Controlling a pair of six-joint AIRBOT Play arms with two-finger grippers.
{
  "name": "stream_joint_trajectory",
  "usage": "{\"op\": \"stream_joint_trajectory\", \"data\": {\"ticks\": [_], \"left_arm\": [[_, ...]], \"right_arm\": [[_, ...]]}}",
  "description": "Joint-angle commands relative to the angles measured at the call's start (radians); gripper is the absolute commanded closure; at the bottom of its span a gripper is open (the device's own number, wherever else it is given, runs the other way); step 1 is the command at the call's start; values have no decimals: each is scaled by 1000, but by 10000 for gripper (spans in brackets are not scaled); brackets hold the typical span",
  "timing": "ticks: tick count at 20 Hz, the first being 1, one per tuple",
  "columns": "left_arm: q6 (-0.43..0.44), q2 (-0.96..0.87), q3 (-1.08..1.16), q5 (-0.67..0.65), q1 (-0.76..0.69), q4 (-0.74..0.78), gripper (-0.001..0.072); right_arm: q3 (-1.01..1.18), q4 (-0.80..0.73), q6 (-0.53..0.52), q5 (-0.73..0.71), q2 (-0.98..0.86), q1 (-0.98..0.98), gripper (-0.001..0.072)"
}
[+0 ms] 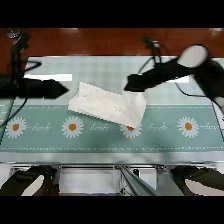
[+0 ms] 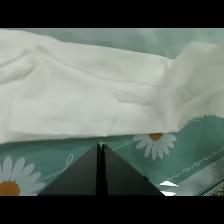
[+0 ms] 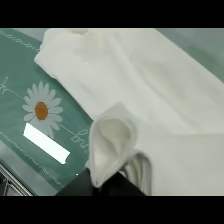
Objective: Fold the shirts.
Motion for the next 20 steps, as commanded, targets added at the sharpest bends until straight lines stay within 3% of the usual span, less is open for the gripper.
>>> {"op": "stream_joint_trajectory", "data": {"ticks": [1, 5, 10, 11, 12, 13, 15, 17, 20], "left_arm": [[-74, 328, -317, 31, 23, 3, 681], [-151, 494, -500, 32, 23, 2, 680], [-154, 496, -528, 79, 23, 2, 681], [-154, 492, -528, 109, 23, 3, 680], [-154, 485, -528, 135, 23, 3, 680], [-154, 473, -528, 162, 23, 3, 681], [-153, 439, -528, 189, 23, 3, 681], [-142, 401, -528, 187, 23, 3, 680], [-121, 359, -528, 188, 23, 3, 680]], "right_arm": [[275, 8, 40, -5, -305, 149, 688], [536, 56, 66, 44, -559, 227, 689], [669, 142, 91, -13, -701, 257, 688], [669, 186, 91, -40, -715, 257, 631], [669, 236, 89, -64, -726, 257, 411], [669, 310, 45, -93, -733, 257, 59], [669, 379, -33, -196, -719, 240, 77], [669, 388, -5, -246, -679, 180, 78], [669, 391, -11, -58, -582, 5, 78]]}}
